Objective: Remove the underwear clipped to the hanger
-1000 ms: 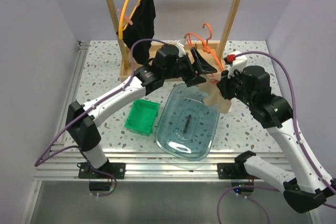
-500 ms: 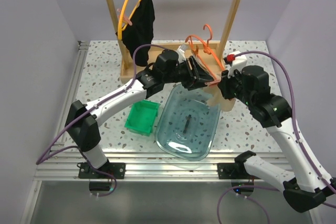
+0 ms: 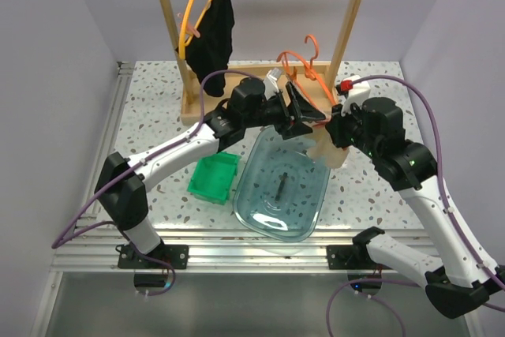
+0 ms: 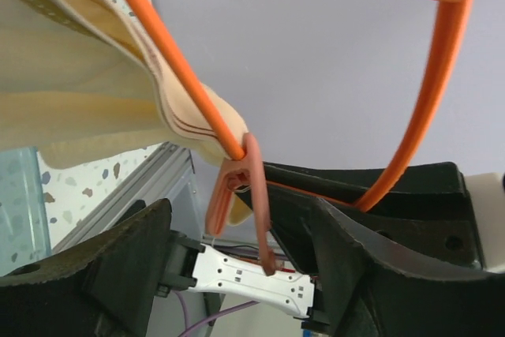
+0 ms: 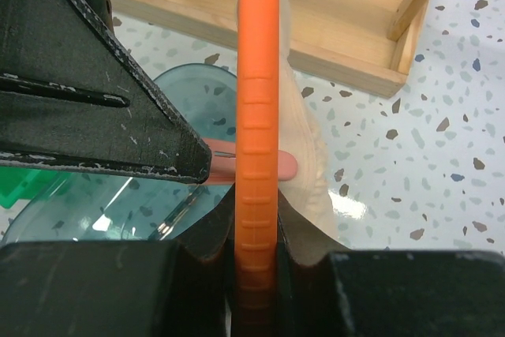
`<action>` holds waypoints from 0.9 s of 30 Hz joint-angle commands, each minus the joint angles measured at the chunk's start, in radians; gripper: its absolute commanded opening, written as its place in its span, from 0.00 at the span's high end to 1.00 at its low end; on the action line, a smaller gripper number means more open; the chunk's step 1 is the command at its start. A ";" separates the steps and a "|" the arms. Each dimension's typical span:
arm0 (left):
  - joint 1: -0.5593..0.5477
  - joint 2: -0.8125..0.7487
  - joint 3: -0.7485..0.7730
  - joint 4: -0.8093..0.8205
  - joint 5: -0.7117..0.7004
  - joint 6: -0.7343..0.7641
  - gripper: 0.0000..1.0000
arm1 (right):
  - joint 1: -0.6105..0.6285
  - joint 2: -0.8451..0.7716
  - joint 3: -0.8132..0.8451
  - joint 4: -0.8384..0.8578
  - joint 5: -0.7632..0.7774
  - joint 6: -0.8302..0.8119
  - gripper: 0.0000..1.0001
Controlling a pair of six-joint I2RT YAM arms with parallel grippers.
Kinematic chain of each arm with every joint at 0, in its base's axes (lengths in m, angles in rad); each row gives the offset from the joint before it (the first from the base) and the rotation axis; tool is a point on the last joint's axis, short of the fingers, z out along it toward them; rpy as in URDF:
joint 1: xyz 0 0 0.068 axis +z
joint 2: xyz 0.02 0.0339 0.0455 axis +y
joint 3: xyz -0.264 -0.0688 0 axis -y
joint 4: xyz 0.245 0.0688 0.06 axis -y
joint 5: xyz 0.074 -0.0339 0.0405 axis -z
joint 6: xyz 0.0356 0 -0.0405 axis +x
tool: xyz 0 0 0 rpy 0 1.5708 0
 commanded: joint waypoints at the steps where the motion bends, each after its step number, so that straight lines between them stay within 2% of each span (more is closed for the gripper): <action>1: -0.005 0.014 0.060 0.097 0.040 -0.031 0.27 | -0.003 -0.006 0.015 0.080 -0.001 0.016 1.00; 3: -0.005 0.015 0.061 0.118 0.043 -0.042 0.35 | -0.001 -0.006 0.014 0.080 0.001 0.016 1.00; 4: -0.005 0.020 0.063 0.124 0.050 -0.046 0.43 | -0.001 -0.008 0.012 0.082 0.001 0.018 1.00; 7: -0.005 0.029 0.072 0.134 0.066 -0.051 0.50 | -0.001 -0.006 0.014 0.086 0.007 0.021 1.00; 13: -0.006 0.024 0.053 0.117 0.089 -0.036 0.53 | -0.001 0.003 0.015 0.096 0.001 0.027 1.00; 16: -0.003 0.015 0.037 0.114 0.089 -0.034 0.46 | -0.003 0.008 0.017 0.099 -0.002 0.028 1.00; 18: -0.002 0.014 0.032 0.114 0.088 -0.030 0.46 | -0.001 0.009 0.018 0.099 -0.002 0.027 1.00; 21: -0.002 0.017 0.033 0.114 0.089 -0.030 0.50 | -0.001 0.008 0.017 0.099 -0.002 0.025 1.00; 22: -0.002 0.018 0.033 0.115 0.093 -0.028 0.56 | -0.001 0.006 0.018 0.097 -0.004 0.025 1.00; 25: -0.002 0.020 0.027 0.117 0.094 -0.028 0.65 | -0.001 0.003 0.018 0.094 -0.004 0.024 1.00; 27: -0.002 0.018 0.021 0.117 0.093 -0.028 0.67 | -0.001 0.000 0.020 0.091 -0.007 0.021 1.00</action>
